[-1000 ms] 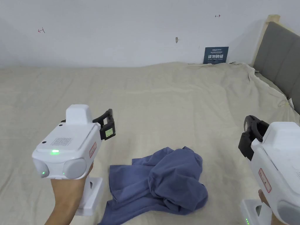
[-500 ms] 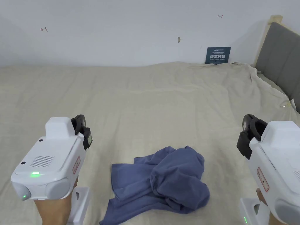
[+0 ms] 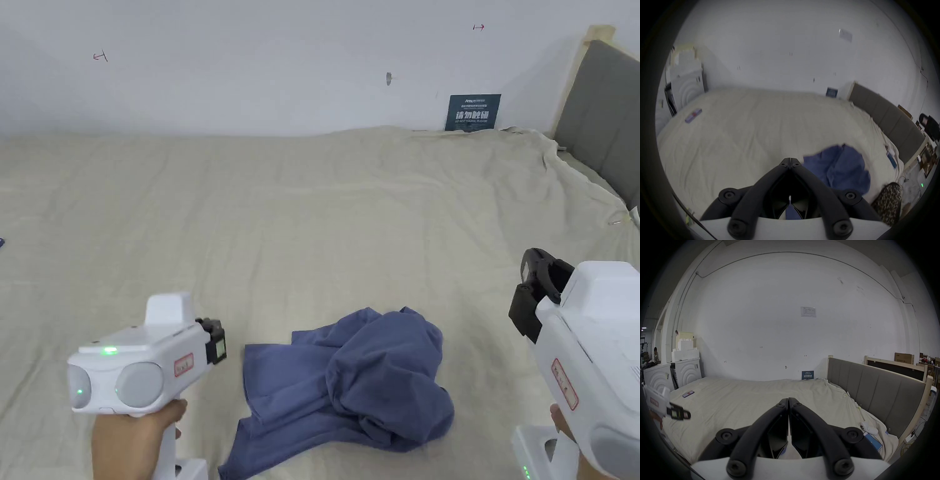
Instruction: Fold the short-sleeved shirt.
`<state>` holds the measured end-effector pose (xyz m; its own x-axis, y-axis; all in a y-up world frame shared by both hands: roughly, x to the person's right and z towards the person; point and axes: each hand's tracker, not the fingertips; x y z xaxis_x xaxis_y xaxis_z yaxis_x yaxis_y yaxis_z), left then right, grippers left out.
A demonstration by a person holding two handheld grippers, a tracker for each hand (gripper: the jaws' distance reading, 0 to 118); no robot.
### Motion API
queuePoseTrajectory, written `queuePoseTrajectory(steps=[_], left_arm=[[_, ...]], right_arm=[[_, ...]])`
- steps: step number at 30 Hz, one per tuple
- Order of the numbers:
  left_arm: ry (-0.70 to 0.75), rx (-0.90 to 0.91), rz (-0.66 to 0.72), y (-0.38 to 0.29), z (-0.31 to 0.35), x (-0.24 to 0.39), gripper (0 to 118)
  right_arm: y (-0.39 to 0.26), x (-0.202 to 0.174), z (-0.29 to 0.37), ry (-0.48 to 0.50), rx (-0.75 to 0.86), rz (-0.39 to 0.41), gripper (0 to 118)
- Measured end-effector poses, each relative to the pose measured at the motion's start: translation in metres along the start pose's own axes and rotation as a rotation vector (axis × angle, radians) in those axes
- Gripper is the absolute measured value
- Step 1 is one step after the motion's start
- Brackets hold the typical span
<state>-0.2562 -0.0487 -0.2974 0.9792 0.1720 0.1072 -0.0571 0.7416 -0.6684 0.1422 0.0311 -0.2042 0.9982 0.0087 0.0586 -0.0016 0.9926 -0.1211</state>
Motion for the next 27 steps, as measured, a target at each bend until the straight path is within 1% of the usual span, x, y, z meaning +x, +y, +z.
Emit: queuePoseTrajectory(steps=[3,5,7,8,9,10,11,12,13,14,16,19,22,23,24,26,27], left_arm=[[-0.020,-0.117,0.059,-0.025,-0.020,-0.002,0],[-0.020,-0.215,0.059,-0.041,-0.032,-0.001,0],[-0.037,-0.267,0.087,-0.056,-0.041,-0.002,1],[-0.054,-0.312,0.097,-0.062,-0.046,-0.002,7],[-0.037,-0.329,0.105,-0.068,-0.048,-0.002,15],[-0.038,-0.348,0.099,-0.073,-0.051,-0.001,26],[-0.026,-0.373,0.088,-0.078,-0.055,0.000,46],[-0.011,-0.386,0.078,-0.082,-0.058,0.002,61],[0.005,-0.403,0.067,-0.086,-0.059,0.004,71],[0.027,-0.421,0.052,-0.091,-0.061,0.006,75],[0.037,-0.447,0.016,-0.097,-0.067,0.011,75],[0.050,-0.462,0.001,-0.105,-0.073,0.016,75],[0.068,-0.463,-0.010,-0.112,-0.079,0.018,70],[0.079,-0.463,-0.026,-0.111,-0.078,0.019,62],[0.081,-0.458,-0.050,-0.111,-0.077,0.021,50],[0.078,-0.442,-0.092,-0.108,-0.071,0.024,19],[0.051,-0.434,-0.094,-0.108,-0.069,0.023,16]], right_arm=[[-0.003,-0.001,-0.001,0.003,-0.014,-0.001,0],[-0.005,-0.002,-0.001,0.006,-0.022,0.002,0],[-0.006,-0.003,-0.001,0.008,-0.029,0.006,0],[-0.007,-0.004,0.000,0.008,-0.032,0.006,0],[-0.008,-0.004,-0.001,0.010,-0.035,0.007,0],[-0.009,-0.004,-0.002,0.011,-0.039,0.009,0],[-0.011,-0.004,-0.003,0.011,-0.043,0.010,0],[-0.012,-0.004,-0.004,0.012,-0.046,0.011,0],[-0.014,-0.005,-0.005,0.014,-0.049,0.010,0],[-0.015,-0.005,-0.006,0.015,-0.052,0.009,0],[-0.018,-0.005,-0.008,0.016,-0.058,0.009,0],[-0.020,-0.007,-0.009,0.021,-0.068,0.005,0],[-0.021,-0.008,-0.010,0.022,-0.075,0.003,0],[-0.022,-0.007,-0.011,0.023,-0.078,0.002,0],[-0.024,-0.005,-0.012,0.022,-0.079,0.003,0],[-0.025,-0.004,-0.014,0.021,-0.082,0.002,0],[-0.027,-0.002,-0.015,0.021,-0.084,-0.001,0]])
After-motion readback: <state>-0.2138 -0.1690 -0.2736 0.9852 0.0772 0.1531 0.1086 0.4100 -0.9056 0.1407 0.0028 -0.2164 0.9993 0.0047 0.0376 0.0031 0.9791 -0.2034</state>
